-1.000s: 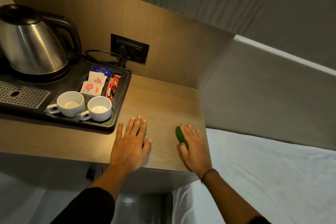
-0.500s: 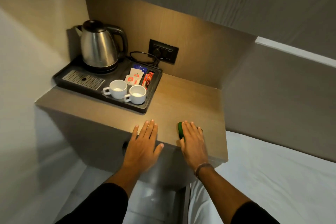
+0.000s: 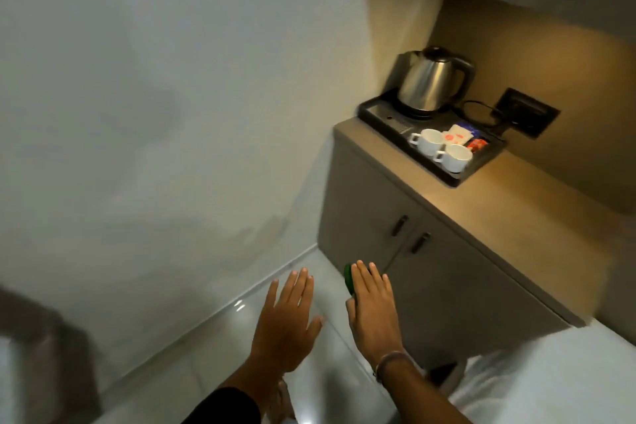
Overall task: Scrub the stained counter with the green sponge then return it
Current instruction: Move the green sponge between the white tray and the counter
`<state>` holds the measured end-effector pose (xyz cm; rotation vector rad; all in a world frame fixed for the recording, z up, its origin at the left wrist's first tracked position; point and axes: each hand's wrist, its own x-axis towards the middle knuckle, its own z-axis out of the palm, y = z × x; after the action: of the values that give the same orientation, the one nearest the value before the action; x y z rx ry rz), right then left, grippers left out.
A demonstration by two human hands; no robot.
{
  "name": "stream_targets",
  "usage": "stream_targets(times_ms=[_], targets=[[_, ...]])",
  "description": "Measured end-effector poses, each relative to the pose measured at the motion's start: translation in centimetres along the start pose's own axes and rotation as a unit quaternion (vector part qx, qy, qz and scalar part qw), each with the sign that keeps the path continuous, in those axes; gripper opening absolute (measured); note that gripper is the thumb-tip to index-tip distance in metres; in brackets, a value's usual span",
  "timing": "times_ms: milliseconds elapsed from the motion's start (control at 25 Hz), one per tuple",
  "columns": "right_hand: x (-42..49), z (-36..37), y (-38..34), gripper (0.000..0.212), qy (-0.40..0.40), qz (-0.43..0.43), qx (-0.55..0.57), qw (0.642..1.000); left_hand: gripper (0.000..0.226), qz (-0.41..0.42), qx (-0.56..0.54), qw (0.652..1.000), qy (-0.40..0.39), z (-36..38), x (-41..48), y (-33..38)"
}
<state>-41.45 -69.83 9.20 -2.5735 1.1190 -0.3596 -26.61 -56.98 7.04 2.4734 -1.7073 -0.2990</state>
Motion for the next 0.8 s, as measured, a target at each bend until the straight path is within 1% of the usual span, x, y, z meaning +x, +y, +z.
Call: stream_targets(times_ms=[120, 200, 320, 440, 520, 640, 800], targets=[[-2.0, 4.4, -8.6, 0.064, -0.046, -0.079, 0.024, 0.996, 0.080, -0.112, 0.014, 0.994, 0.010, -0.3, -8.0, -6.6], [-3.2, 6.7, -13.6, 0.063, -0.076, -0.129, 0.034, 0.988, 0.078, -0.172, 0.018, 0.985, 0.014, -0.7, -12.5, -10.2], [-5.6, 10.3, -22.4, 0.063, -0.123, -0.219, 0.046, 0.967, 0.079, -0.262, 0.012, 0.965, 0.019, -0.9, -20.2, -15.9], [-8.5, 13.8, -31.0, 0.063, -0.161, -0.295, 0.066, 0.940, 0.083, -0.348, -0.017, 0.937, 0.023, -1.2, -27.4, -21.5], [-10.5, 16.0, -36.3, 0.063, -0.175, -0.332, 0.079, 0.924, 0.084, -0.383, -0.030, 0.923, 0.026, -1.5, -31.7, -25.0], [-12.7, 19.0, -44.1, 0.063, -0.194, -0.363, 0.084, 0.908, 0.082, -0.413, -0.030, 0.910, 0.032, -2.1, -37.2, -30.9], [-13.6, 23.6, -52.4, 0.063, -0.199, -0.372, 0.068, 0.904, 0.080, -0.428, -0.026, 0.903, 0.037, -2.3, -42.0, -39.5]])
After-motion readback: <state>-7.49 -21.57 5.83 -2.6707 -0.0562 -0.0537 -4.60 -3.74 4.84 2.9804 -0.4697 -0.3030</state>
